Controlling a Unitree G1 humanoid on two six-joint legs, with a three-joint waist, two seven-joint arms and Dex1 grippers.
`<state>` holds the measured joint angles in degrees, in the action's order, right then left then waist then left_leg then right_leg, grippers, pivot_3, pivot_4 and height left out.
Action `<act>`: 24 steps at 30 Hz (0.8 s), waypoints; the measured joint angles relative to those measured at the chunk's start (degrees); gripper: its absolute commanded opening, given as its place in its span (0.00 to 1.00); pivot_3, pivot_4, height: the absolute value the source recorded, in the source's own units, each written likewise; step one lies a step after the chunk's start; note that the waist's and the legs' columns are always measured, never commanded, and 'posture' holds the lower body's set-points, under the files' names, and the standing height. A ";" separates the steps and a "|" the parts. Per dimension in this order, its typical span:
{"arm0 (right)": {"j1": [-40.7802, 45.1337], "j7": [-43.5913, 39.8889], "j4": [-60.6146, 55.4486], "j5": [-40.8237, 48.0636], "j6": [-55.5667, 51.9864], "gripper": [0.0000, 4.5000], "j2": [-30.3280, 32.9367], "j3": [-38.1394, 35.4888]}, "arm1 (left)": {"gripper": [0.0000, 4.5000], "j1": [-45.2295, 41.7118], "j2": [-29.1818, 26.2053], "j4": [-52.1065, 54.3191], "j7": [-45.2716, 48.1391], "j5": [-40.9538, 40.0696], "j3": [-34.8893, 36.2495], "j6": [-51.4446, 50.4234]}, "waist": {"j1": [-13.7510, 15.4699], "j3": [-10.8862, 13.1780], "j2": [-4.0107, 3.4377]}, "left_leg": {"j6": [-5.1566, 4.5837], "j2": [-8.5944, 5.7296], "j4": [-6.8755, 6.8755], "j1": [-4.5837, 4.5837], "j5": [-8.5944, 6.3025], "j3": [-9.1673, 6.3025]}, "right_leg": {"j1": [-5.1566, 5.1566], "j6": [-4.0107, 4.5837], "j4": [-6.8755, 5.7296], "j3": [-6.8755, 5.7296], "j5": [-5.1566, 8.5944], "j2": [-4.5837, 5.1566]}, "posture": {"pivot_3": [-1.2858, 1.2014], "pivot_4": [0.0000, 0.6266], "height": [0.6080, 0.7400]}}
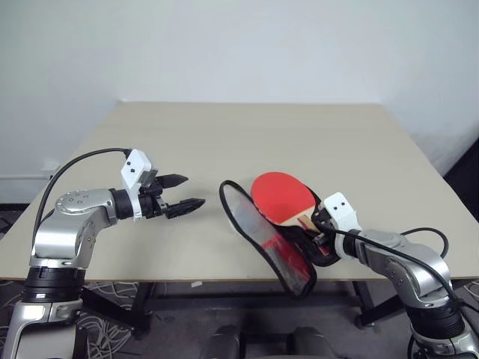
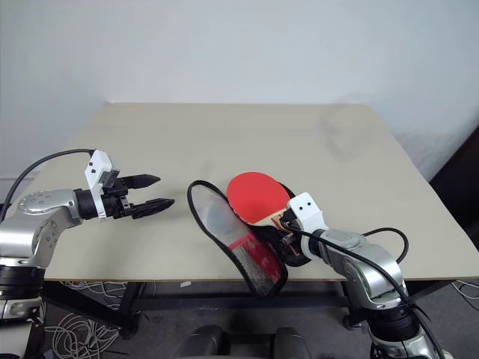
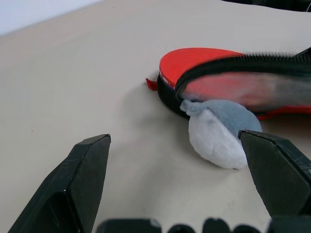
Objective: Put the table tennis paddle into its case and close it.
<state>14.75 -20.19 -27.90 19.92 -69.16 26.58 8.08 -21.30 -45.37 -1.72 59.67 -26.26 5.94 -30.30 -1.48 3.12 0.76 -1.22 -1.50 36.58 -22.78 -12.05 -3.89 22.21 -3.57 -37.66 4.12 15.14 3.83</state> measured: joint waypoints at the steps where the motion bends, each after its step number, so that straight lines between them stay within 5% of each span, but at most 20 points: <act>1: -0.17 0.01 0.10 -0.19 0.32 0.30 0.19 0.02 | 1.00 0.00 0.00 0.02 -0.03 -0.02 0.00 -0.04 | 0.01 0.00 0.00 | 0.00 0.00 0.00 0.00 0.00 0.00 | 0.00 0.00 0.00 0.00 0.00 0.00 | 0.52 0.00 0.96; 24: -1.45 0.61 7.19 -2.94 5.76 0.30 1.22 0.34 | 1.00 0.50 0.00 1.41 -1.26 -0.97 0.01 -0.57 | 0.17 -0.01 0.04 | 0.00 -0.02 0.02 0.02 0.00 0.01 | -0.04 -0.09 0.01 0.01 0.05 0.00 | 0.52 0.00 0.96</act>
<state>13.30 -19.58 -20.71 16.97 -63.40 27.80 8.42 -20.80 -45.37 -0.31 58.41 -27.23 5.95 -30.87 -1.31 3.11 0.80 -1.23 -1.52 36.59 -22.76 -12.05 -3.88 22.17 -3.66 -37.65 4.13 15.19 3.83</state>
